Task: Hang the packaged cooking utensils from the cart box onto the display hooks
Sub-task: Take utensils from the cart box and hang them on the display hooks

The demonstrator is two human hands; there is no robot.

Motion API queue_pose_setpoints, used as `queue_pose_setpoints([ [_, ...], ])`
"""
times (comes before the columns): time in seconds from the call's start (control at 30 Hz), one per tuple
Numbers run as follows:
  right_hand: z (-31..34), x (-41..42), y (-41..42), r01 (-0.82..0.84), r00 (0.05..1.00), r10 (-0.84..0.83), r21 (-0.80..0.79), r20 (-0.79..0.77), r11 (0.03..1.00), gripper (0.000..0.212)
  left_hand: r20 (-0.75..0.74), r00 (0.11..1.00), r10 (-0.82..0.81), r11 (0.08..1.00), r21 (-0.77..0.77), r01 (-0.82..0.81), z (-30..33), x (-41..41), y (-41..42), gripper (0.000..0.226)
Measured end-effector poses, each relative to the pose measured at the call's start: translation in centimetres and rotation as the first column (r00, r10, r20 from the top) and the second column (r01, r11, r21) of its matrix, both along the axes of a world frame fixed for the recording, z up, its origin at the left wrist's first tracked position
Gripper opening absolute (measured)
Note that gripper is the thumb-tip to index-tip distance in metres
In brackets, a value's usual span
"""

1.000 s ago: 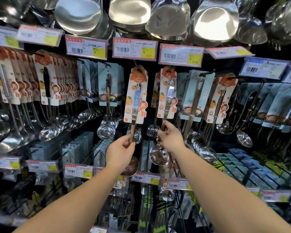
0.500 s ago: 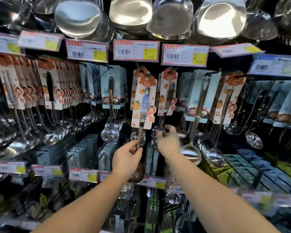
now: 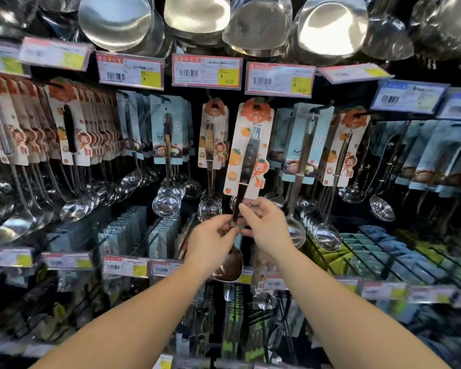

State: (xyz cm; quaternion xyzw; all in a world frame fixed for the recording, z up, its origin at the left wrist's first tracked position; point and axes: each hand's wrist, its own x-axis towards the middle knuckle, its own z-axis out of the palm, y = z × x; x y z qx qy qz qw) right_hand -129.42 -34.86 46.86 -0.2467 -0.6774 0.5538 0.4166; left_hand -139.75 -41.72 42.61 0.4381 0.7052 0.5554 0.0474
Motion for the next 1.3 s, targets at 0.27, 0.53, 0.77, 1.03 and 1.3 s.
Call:
queue_pose_setpoints([
  [0.27, -0.4, 1.8, -0.4, 0.068, 0.996, -0.076, 0.136, 0.050, 0.988, 0.008, -0.028, 0.997, -0.068, 0.997, -0.050, 0.067, 0.0, 0.8, 0.4, 0.017],
  [0.53, 0.7, 2.4, 0.5, 0.138, 0.989, -0.147, 0.190, 0.032, 0.972, 0.011, 0.050, 0.992, -0.113, 0.993, -0.024, 0.114, 0.1, 1.0, 2.3, 0.025],
  [0.77, 1.0, 1.2, 1.8, 0.138, 0.990, -0.142, 0.176, 0.016, 0.975, 0.006, 0.090, 0.987, -0.132, 0.991, 0.001, 0.132, 0.8, 0.2, 3.4, 0.015],
  [1.03, 0.4, -1.1, 4.0, 0.215, 0.973, -0.221, 0.083, 0.066, 0.973, 0.014, -0.167, 0.986, -0.015, 0.975, -0.222, -0.023, 1.4, -2.6, 1.5, 0.045],
  [1.3, 1.3, -3.1, 6.7, 0.298, 0.935, -0.302, 0.048, 0.185, 0.953, 0.016, -0.371, 0.928, 0.039, 0.935, -0.314, -0.165, 1.5, -4.9, -0.1, 0.043],
])
